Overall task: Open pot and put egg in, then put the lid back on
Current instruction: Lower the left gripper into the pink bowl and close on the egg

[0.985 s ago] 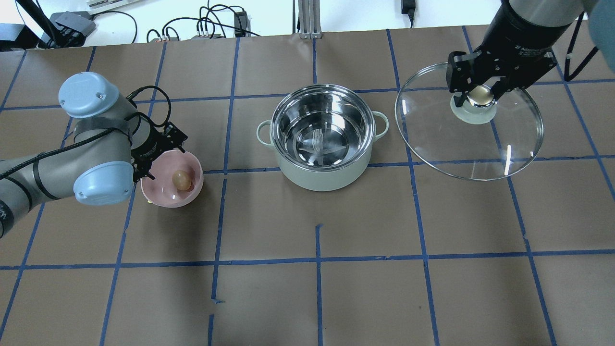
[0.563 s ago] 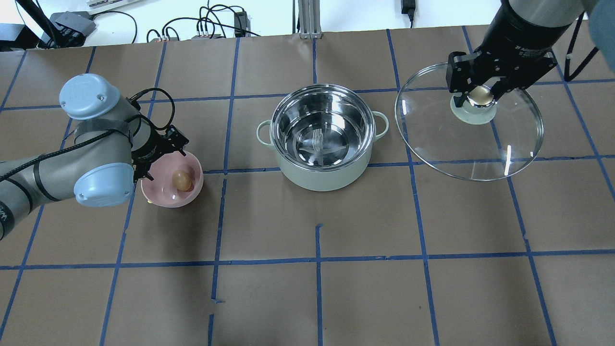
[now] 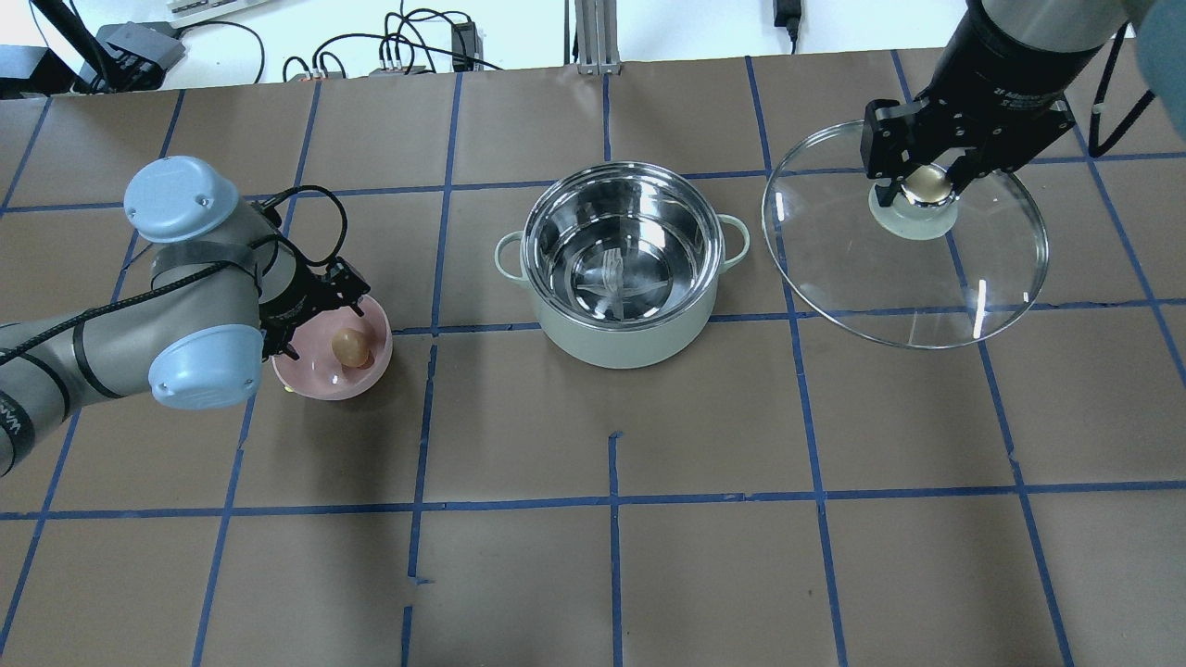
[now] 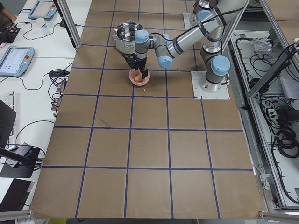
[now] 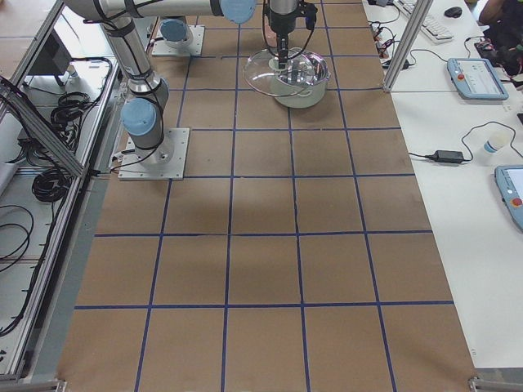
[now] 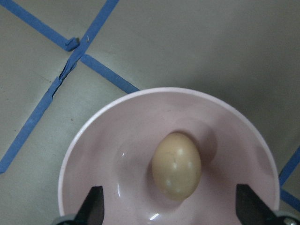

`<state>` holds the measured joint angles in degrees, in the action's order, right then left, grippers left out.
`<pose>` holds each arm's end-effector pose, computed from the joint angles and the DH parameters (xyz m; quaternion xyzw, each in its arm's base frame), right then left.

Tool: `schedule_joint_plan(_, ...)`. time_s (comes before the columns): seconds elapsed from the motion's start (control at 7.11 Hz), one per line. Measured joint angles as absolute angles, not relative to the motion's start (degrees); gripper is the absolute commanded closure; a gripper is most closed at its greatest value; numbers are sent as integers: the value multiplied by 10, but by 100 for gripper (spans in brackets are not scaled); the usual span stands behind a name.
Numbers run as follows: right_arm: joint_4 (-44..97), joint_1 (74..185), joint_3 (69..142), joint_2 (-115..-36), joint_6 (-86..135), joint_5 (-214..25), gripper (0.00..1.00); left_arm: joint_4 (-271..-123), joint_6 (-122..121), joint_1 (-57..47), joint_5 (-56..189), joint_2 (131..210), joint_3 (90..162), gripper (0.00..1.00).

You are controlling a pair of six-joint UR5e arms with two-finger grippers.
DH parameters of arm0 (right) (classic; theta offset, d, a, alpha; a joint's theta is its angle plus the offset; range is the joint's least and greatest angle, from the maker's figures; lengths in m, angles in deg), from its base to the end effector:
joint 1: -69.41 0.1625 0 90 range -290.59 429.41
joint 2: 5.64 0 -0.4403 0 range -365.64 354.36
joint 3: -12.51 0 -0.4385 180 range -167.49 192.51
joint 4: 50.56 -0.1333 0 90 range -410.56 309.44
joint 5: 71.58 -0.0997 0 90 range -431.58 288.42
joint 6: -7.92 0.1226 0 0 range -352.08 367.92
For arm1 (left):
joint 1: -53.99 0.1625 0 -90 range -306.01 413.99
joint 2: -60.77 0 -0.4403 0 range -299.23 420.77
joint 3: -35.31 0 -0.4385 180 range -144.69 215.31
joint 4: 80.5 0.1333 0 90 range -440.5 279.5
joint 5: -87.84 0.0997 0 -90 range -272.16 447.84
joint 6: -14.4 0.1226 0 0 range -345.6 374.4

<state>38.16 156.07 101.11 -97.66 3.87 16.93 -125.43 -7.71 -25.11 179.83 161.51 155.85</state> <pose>0.1056 -0.5335 0.5099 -0.0064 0.9997 -0.0195 0.0118 -0.0285 -0.5342 0.1901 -0.2845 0.9580 -0.0346 0.0140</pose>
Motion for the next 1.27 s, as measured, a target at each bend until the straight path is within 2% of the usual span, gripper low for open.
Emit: schedule_joint_plan(1.27, 381, 1561, 1011, -977, 39, 168, 97, -1239, -32, -224, 1756, 1638, 1546, 0)
